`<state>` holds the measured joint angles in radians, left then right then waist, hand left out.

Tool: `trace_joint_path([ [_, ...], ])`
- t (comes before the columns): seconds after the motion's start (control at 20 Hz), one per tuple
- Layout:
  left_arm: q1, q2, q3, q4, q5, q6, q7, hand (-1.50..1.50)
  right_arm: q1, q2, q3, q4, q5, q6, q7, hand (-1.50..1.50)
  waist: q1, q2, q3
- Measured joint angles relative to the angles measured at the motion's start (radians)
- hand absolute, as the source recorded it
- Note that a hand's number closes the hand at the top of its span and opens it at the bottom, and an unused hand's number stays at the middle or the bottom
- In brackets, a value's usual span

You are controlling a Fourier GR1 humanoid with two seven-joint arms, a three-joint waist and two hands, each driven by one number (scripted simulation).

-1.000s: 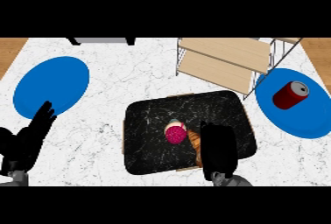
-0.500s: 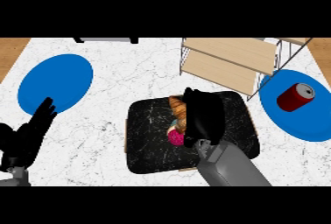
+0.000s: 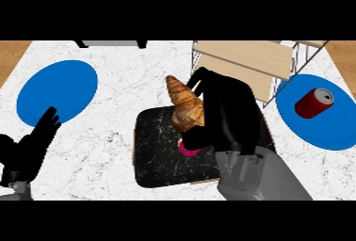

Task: Pick the croissant from the tray and place it in the tiered shelf

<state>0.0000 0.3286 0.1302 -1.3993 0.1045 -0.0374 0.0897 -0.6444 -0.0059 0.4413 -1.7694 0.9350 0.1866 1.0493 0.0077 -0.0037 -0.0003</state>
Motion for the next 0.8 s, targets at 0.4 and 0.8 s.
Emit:
trace_joint_path([
  [0.4,0.005,0.012,0.025,0.0,0.014,-0.025,0.005,0.0,-0.133,-0.002,-0.088,-0.166,-0.028,0.008,0.071,1.5,-0.006,-0.001,0.0],
  [0.8,0.027,-0.002,0.023,-0.05,0.003,-0.01,0.027,0.0,-0.329,-0.021,-0.242,-0.153,0.0,0.074,0.068,1.5,-0.01,-0.003,-0.001],
])
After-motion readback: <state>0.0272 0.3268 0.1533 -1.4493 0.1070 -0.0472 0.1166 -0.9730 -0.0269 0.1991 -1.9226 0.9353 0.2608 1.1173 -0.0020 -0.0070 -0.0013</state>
